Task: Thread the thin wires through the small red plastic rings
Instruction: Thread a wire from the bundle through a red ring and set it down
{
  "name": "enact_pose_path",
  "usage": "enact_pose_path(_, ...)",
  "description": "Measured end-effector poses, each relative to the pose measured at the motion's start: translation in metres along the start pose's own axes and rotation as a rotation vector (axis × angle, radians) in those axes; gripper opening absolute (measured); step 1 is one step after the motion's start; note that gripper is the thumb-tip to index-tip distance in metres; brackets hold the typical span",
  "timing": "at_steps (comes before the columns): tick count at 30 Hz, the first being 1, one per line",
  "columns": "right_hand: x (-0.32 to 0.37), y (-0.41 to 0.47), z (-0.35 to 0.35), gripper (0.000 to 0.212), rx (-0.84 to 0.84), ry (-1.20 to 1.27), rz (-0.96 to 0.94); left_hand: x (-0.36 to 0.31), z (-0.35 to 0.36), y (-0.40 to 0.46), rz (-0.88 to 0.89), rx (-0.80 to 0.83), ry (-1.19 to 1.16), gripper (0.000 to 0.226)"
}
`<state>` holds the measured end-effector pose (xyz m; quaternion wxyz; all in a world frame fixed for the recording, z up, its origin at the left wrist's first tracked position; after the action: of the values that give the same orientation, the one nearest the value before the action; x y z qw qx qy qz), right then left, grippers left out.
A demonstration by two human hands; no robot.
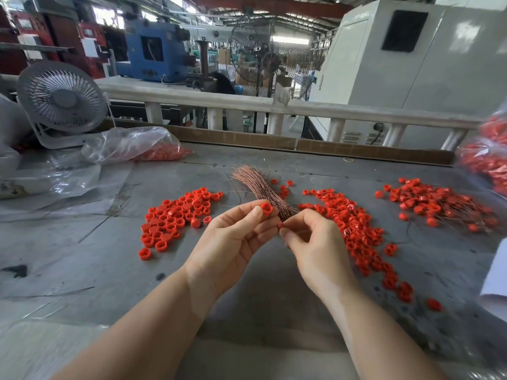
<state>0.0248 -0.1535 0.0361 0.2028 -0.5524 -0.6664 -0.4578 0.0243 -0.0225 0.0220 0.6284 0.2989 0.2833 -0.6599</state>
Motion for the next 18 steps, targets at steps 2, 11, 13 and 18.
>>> enact_pose_path(2, 0.005, -0.004, 0.002, 0.008, 0.039, -0.196, -0.089, -0.002, -0.006, 0.002, 0.013, -0.054, -0.009, 0.016)
enact_pose_path(11, 0.003, -0.006, 0.010, 0.004, 0.185, -0.428, -0.181, -0.001, -0.011, 0.004, -0.021, -0.109, -0.051, 0.015)
enact_pose_path(13, 0.006, -0.003, 0.006, 0.007, 0.093, -0.286, -0.181, -0.001, -0.009, 0.004, -0.041, -0.090, -0.050, 0.016)
enact_pose_path(18, 0.002, 0.003, 0.002, 0.027, 0.089, 0.222, 0.028, 0.001, -0.001, 0.000, -0.098, 0.004, -0.038, 0.017)
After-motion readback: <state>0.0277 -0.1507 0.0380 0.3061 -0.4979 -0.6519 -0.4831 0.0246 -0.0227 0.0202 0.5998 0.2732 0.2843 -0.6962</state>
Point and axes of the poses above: each hand's wrist, its own y-axis towards the middle knuckle, its own z-axis out of the palm, x = y × z, the point moved 5 cm from there along y, towards the middle knuckle, and after that the axes turned 2 degrees about -x, right-handed, at the moved point
